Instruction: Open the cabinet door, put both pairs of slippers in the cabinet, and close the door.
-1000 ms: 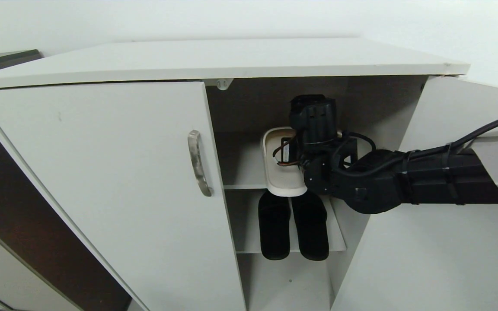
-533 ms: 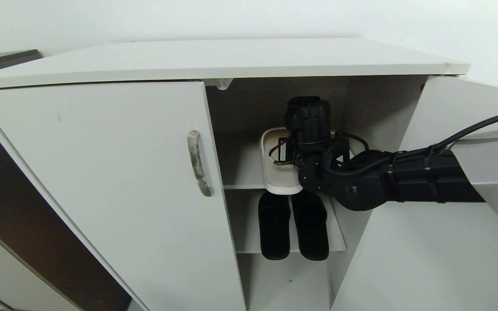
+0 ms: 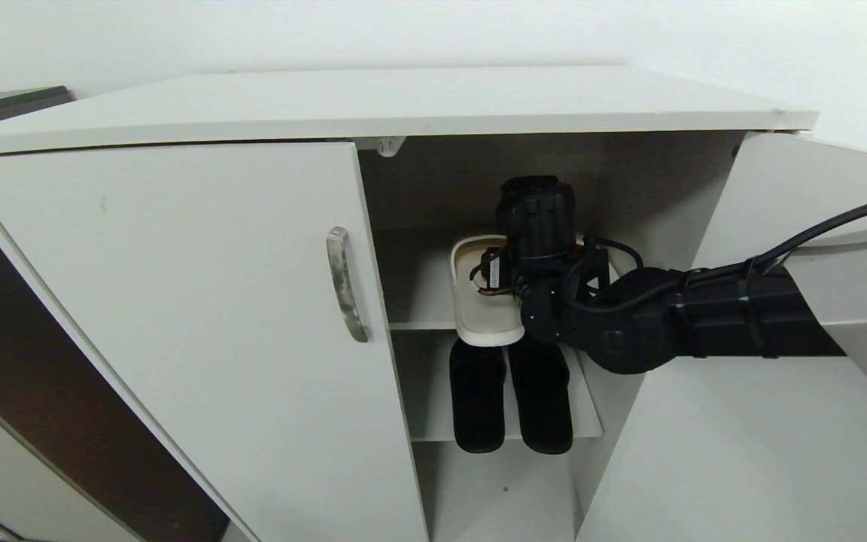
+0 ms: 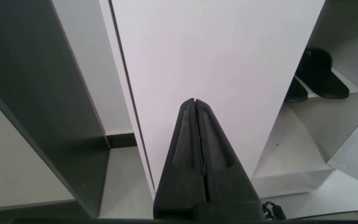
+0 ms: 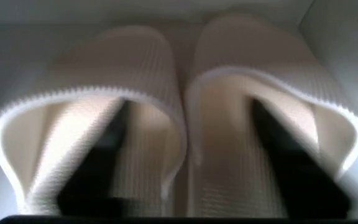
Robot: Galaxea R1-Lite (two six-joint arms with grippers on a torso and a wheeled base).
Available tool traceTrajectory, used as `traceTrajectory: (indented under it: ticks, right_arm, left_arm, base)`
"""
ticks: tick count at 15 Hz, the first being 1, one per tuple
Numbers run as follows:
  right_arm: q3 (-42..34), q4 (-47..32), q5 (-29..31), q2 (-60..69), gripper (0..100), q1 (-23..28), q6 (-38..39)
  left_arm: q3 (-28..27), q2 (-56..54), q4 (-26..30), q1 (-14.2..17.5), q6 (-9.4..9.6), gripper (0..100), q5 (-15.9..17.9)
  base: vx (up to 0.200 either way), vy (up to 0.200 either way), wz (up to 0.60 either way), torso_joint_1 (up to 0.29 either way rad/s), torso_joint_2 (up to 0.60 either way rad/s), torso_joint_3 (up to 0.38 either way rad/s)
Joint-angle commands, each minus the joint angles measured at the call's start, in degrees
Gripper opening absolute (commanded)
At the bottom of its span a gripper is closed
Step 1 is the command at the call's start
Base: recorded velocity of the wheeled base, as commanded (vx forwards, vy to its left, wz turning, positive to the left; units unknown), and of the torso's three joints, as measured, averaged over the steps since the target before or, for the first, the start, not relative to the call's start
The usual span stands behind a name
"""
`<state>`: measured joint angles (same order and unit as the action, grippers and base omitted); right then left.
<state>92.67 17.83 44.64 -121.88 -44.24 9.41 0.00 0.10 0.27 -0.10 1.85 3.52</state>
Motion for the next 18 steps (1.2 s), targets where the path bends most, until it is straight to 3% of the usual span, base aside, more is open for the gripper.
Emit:
traceTrajectory:
  ticks: [1,5,7,10,11,18]
  right_arm:
    - [-3.6,0.3,0.1,3.3,100,-1.0,0.0]
    - [-11.2,0.4,0.2,11.2,100,-4.5,0.4]
    - [-19.5,1.6,0.2,17.5,100,-8.4,1.5]
    - [-28.2,7.6,0.2,21.4,100,-10.7,1.5]
    - [-29.7,9.4,0.1,21.8,0,-10.9,1.0]
    - [-30.7,10.0,0.2,21.9,0,-11.2,0.5]
  left_arm:
    - [0.0,0.0,0.0,0.0,-0.01,0,0.0]
    - [0.0,0.0,0.0,0.0,0.08,0,0.0]
    - [0.0,0.0,0.0,0.0,-0.01,0,0.0]
    - [0.0,0.0,0.0,0.0,0.08,0,0.0]
    - [0.0,0.0,0.0,0.0,0.08,0,0.0]
    - [0.0,0.0,0.0,0.0,-0.10,0,-0.1]
  base:
    - [0.000,0.000,0.00,0.000,0.00,0.000]
    - [0.000,0.000,0.00,0.000,0.00,0.000]
    - [0.000,0.000,0.00,0.000,0.00,0.000]
    - [0.000,0.000,0.00,0.000,0.00,0.000]
    - [0.000,0.000,0.00,0.000,0.00,0.000]
    - [0.000,0.000,0.00,0.000,0.00,0.000]
